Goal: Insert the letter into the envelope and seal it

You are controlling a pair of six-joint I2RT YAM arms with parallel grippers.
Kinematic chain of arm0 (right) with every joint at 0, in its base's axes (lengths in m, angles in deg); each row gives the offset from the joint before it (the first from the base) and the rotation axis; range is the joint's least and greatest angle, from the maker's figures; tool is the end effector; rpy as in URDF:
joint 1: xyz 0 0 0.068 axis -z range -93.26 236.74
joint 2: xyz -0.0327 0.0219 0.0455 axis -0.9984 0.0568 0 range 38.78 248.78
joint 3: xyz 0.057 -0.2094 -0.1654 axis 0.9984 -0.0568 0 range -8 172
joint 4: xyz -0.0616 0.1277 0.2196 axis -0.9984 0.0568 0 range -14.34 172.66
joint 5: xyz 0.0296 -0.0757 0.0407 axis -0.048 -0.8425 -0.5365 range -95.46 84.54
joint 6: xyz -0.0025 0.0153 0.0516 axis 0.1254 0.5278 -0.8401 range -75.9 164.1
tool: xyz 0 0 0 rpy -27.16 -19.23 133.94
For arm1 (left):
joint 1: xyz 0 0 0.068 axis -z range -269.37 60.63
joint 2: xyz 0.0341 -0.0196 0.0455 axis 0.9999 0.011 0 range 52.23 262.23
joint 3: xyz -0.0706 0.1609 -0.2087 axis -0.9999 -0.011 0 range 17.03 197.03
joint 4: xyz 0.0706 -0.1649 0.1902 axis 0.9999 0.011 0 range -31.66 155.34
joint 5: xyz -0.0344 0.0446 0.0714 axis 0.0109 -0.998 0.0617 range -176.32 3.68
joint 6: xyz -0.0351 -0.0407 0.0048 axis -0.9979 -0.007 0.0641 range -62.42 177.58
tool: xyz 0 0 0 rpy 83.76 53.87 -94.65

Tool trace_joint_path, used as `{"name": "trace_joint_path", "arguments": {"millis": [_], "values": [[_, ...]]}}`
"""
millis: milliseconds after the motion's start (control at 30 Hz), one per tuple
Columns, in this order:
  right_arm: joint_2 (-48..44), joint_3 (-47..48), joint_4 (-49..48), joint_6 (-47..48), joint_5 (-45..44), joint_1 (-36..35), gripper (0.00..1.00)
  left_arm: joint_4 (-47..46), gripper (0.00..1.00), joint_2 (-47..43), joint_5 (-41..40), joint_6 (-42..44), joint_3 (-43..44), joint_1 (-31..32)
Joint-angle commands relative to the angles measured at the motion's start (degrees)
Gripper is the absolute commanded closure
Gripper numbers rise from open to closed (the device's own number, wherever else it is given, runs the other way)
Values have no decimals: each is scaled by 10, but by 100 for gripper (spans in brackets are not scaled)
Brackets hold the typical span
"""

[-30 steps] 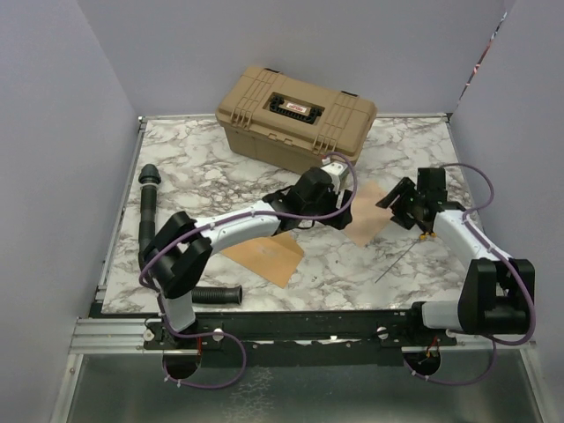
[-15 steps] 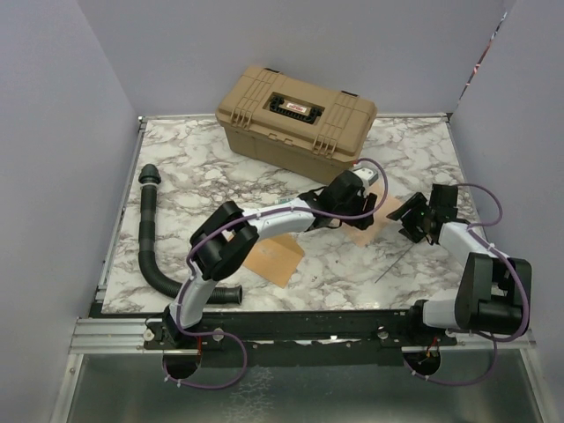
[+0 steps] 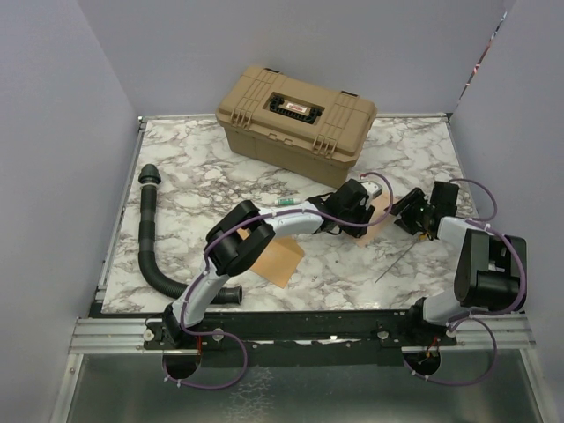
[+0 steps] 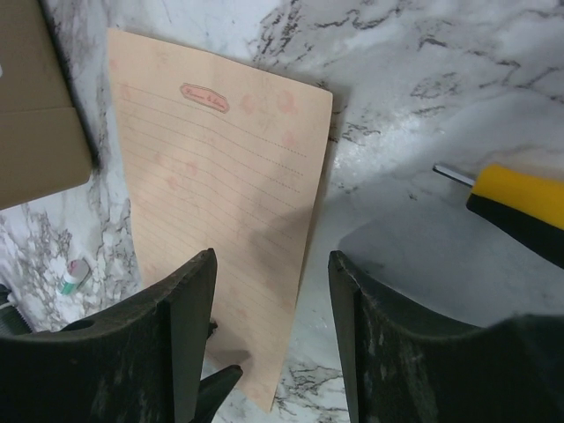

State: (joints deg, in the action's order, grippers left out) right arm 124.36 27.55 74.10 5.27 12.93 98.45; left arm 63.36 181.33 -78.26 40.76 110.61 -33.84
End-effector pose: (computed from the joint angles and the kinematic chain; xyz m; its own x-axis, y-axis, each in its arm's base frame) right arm 0.2711 -0.0447 0.1470 -0.5788 0.7275 -0.3684 0.4500 0.6617 0.5997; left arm 0.2809 -0.4181 0.1537 -0.6058 0.3762 -0.7010 0.7326 0.6074 -0.3072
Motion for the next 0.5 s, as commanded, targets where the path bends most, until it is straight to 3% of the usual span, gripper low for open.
{"name": "trace_joint_path", "arguments": {"millis": [0,133,467], "values": [[24,-20,-52,25,39,6,42,78,60,35,8,43,0,5],[23,-71,-177,21,89,11,42,105,62,39,53,64,-8,5],[82,-96,-311,-54,185,11,44,133,64,47,54,63,-2,5]]}}
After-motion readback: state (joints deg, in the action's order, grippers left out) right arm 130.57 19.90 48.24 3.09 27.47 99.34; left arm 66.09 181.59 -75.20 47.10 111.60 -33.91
